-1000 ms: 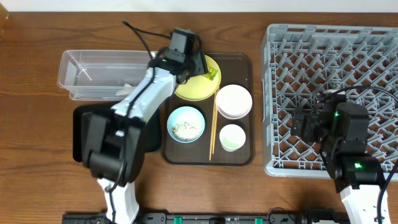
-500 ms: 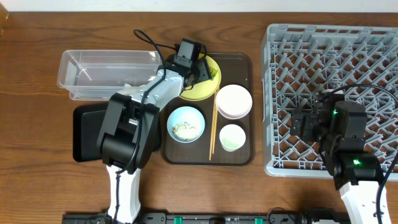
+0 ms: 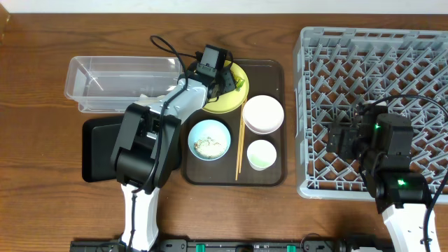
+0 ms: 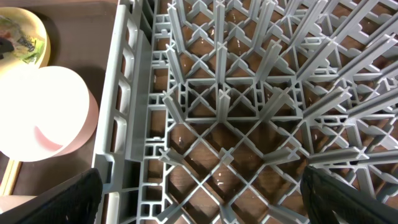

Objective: Sort waste into correct bins and load items into the dishwasher rack
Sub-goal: 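Reach the left gripper to the yellow plate and grasp the snack wrapper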

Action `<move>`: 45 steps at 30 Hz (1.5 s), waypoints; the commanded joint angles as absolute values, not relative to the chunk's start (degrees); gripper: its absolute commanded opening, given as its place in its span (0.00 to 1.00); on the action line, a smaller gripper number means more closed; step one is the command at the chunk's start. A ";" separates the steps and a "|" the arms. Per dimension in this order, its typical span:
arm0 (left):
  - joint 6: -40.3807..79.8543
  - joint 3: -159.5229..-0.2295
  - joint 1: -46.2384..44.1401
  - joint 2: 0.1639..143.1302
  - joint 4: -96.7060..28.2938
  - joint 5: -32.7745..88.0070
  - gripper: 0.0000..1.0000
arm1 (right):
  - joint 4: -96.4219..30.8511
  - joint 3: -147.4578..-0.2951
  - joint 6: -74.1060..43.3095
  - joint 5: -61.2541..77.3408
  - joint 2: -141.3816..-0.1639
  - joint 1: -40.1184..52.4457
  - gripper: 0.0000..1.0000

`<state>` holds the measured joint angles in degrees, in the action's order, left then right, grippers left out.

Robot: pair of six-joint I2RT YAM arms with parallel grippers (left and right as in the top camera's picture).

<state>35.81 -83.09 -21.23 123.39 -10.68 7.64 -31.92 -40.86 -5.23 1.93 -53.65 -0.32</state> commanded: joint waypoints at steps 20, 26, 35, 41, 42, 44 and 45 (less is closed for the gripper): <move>38.28 -83.22 -21.47 124.33 -10.98 6.42 0.35 | -31.94 -42.17 -5.76 2.00 -53.69 -0.80 0.99; 38.28 -82.43 -21.78 124.38 -10.96 6.39 0.35 | -31.97 -42.17 -5.76 2.00 -53.69 -0.80 0.99; 38.26 -82.35 -22.11 124.38 -10.59 6.39 0.19 | -32.16 -42.17 -5.76 2.00 -53.69 -0.80 0.99; 38.24 -82.35 -22.09 124.36 -12.03 6.42 0.06 | -32.18 -42.17 -5.76 2.00 -53.69 -0.80 0.99; 38.24 -82.35 -22.04 124.33 -12.75 6.42 0.06 | -32.18 -42.17 -5.76 2.00 -53.69 -0.80 0.99; 38.22 -82.35 -21.82 124.11 -14.13 6.42 0.06 | -32.18 -42.17 -5.76 2.00 -53.69 -0.78 0.99; 38.20 -82.35 -21.63 123.85 -14.98 6.42 0.06 | -32.18 -42.17 -5.76 2.00 -53.69 -0.78 0.99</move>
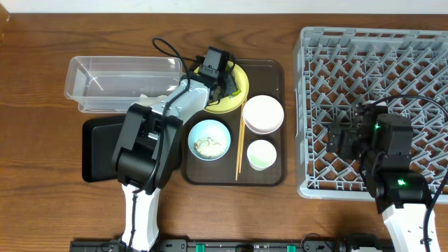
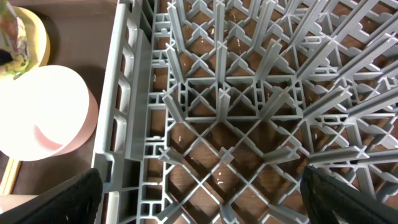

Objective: Sort waste into correct bins and load items into the dishwasher rack
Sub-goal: 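Reach the left gripper to the yellow plate and grasp the snack wrapper, then carry the wrapper with the left gripper and release it into the clear bin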

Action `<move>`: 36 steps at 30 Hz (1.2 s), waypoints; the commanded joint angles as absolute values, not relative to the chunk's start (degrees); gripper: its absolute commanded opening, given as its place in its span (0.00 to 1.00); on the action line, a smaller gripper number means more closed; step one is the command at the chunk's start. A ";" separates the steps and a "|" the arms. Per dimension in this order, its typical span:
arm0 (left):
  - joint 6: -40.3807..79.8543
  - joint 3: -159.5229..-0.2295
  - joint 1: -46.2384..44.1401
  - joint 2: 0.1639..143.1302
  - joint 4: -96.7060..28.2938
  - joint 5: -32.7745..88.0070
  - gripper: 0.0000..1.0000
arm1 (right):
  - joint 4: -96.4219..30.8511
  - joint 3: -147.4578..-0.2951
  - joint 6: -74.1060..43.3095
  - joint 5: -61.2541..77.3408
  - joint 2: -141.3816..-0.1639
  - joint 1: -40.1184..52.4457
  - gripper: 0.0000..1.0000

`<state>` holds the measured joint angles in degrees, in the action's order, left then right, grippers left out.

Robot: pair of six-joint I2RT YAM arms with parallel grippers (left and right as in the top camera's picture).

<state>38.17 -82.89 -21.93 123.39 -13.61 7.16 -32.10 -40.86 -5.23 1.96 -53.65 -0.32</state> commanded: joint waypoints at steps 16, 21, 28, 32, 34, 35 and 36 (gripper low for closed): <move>27.03 -82.35 -15.25 101.27 -30.76 1.72 0.06 | -32.36 -42.17 -5.74 1.98 -53.69 -0.78 0.99; 29.95 -82.35 -9.19 96.49 -35.40 1.28 0.06 | -32.36 -42.17 -5.74 2.00 -53.69 -0.78 0.99; 48.73 -81.58 -1.19 98.43 -42.63 0.43 0.06 | -32.34 -42.17 -5.76 2.00 -53.69 -0.78 0.99; 48.25 -81.58 -0.43 100.82 -40.84 0.43 0.17 | -32.38 -42.17 -5.76 2.00 -53.69 -0.78 0.99; 47.62 -81.60 -0.43 101.27 -40.32 0.47 0.35 | -32.38 -42.17 -5.76 2.00 -53.69 -0.78 0.99; 46.00 -81.60 -0.43 101.27 -39.83 0.62 0.40 | -32.40 -42.17 -5.76 2.00 -53.69 -0.78 0.99; 44.51 -81.62 -0.43 101.19 -39.40 0.62 0.46 | -32.40 -42.17 -5.76 2.00 -53.69 -0.78 0.99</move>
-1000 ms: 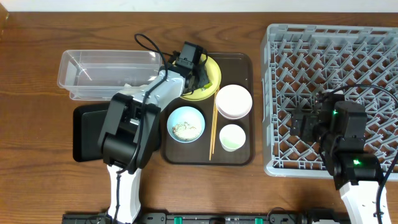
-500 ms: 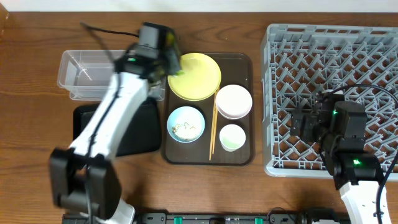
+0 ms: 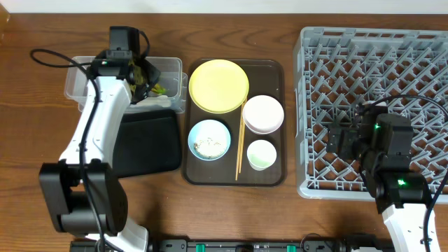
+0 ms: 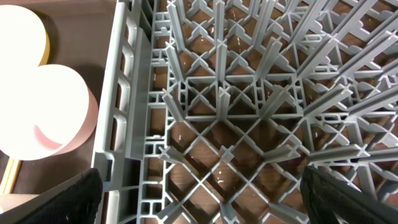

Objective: Sort waste into correct bins and load items into the dishwasher rack
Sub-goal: 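Carry the wrapper with the left gripper and release it into the clear bin, then grasp the rim of the light-blue plate with the left gripper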

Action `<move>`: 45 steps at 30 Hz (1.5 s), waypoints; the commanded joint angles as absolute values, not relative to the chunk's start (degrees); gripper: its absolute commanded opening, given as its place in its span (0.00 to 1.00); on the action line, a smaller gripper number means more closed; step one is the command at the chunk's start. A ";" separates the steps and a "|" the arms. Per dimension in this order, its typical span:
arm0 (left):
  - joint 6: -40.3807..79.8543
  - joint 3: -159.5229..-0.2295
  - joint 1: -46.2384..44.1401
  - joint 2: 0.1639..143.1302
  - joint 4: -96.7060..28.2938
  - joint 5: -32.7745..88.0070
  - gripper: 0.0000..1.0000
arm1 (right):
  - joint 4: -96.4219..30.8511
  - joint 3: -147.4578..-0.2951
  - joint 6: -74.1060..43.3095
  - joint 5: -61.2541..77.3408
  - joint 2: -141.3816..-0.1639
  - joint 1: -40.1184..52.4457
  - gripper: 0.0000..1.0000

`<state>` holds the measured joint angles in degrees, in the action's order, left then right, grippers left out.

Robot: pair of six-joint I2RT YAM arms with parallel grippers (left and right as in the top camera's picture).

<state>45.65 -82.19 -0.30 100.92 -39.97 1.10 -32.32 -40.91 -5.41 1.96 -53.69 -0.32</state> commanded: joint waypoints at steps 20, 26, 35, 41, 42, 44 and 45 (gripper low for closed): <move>21.04 -79.72 -18.68 91.64 -51.22 0.95 0.73 | -32.38 -42.17 -5.74 2.00 -53.69 -0.78 0.99; 21.71 -75.72 -26.17 94.08 -49.32 0.97 0.73 | -32.38 -42.17 -5.76 2.00 -53.69 -0.80 0.99; 21.69 -74.41 -33.04 102.56 -44.51 0.99 0.69 | -32.40 -42.17 -5.76 2.00 -53.69 -0.78 0.99; 21.71 -74.41 -34.98 108.03 -43.64 1.02 0.63 | -32.40 -42.17 -5.76 2.00 -53.69 -0.78 0.99; 21.69 -74.41 -35.20 108.81 -43.62 1.02 0.60 | -32.38 -42.17 -5.76 2.00 -53.69 -0.78 0.99; 21.69 -74.41 -35.40 110.10 -43.59 1.02 0.52 | -32.38 -42.17 -5.76 2.00 -53.69 -0.78 0.99; 21.69 -74.41 -35.46 110.52 -43.59 1.02 0.46 | -32.38 -42.17 -5.76 2.00 -53.69 -0.78 0.99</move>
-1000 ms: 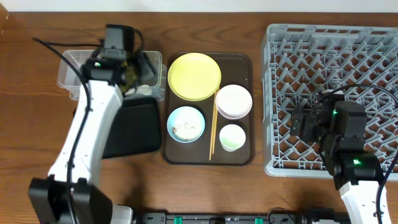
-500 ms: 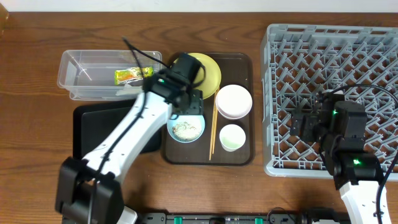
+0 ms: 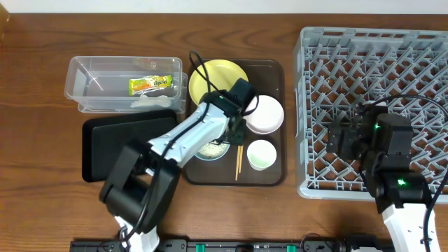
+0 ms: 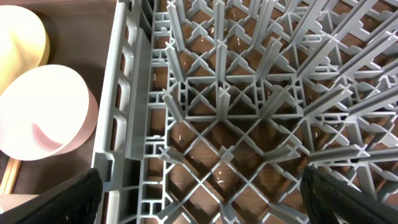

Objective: Sort waste into correct bins and load items into the dishwasher rack
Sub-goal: 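Grasp the rim of the light-blue plate with the left gripper, then tilt the light-blue plate over the black tray to dump the rice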

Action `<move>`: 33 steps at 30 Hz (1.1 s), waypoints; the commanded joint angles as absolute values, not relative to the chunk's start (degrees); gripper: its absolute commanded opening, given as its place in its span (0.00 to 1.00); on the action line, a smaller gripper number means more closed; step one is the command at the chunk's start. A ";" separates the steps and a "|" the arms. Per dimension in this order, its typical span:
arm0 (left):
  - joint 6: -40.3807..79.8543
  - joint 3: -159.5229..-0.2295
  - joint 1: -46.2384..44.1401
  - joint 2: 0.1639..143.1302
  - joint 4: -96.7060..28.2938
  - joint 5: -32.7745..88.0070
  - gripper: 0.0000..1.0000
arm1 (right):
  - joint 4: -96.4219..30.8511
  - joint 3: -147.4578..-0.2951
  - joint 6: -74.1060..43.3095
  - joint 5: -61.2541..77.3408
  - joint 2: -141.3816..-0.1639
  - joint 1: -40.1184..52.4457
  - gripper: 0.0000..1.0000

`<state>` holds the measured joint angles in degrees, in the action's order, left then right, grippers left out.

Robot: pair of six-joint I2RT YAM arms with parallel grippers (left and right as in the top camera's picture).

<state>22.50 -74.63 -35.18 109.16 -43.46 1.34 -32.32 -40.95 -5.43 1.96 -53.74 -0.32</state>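
Note:
A green and yellow snack wrapper (image 3: 150,85) lies in the clear plastic bin (image 3: 84,98). On the brown tray (image 3: 276,70) sit a yellow plate (image 3: 213,78), a white bowl (image 3: 266,114) (image 4: 40,118), a small green cup (image 3: 261,155), a blue bowl with scraps (image 3: 208,148) and chopsticks (image 3: 237,164). My left gripper (image 3: 236,128) hangs over the upper end of the chopsticks, beside the blue bowl; its jaws are too small to read. My right gripper (image 3: 341,140) (image 4: 202,205) stands wide open over the grey dishwasher rack (image 3: 378,42) (image 4: 124,93), holding nothing.
A black tray-like bin (image 3: 105,150) lies below the clear bin, left of the brown tray. The rack's upright tines fill the right side of the table. The left arm stretches diagonally across the black bin and the blue bowl.
My left gripper was over the clear bin with the wrapper; now the wrapper lies loose in that bin and the gripper is over the brown tray at the chopsticks. The right arm is unchanged.
My left gripper was down on the yellow plate at the wrapper, and stayed there at the following moment. Then it held the wrapper over the clear bin, leaving the plate bare. Now the wrapper rests in the bin and the gripper is back over the tray.

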 commanded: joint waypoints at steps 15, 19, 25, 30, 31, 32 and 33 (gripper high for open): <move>21.67 -74.48 -35.51 109.27 -43.35 0.99 0.19 | -32.40 -42.17 -5.76 2.00 -53.69 -0.78 0.99; 21.69 -74.48 -35.51 109.19 -43.40 1.02 0.15 | -32.40 -42.17 -5.76 1.98 -53.69 -0.78 0.99; 21.69 -74.50 -35.51 108.92 -43.40 1.02 0.06 | -32.42 -42.17 -5.76 1.98 -53.69 -0.78 0.99; 21.69 -74.50 -35.51 105.58 -43.83 0.99 0.06 | -32.42 -42.17 -5.74 1.98 -53.69 -0.80 0.99; 21.67 -74.50 -35.48 104.62 -43.97 0.99 0.06 | -32.42 -42.17 -5.74 1.98 -53.69 -0.80 0.99; 21.67 -74.50 -35.48 103.46 -44.16 0.99 0.06 | -32.42 -42.17 -5.74 1.98 -53.69 -0.80 0.99; 21.69 -74.50 -35.42 101.86 -44.60 0.99 0.06 | -32.42 -42.17 -5.74 1.98 -53.69 -0.80 0.99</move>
<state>22.11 -74.56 -35.42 106.72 -43.77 1.08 -32.32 -40.95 -5.41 1.93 -53.74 -0.32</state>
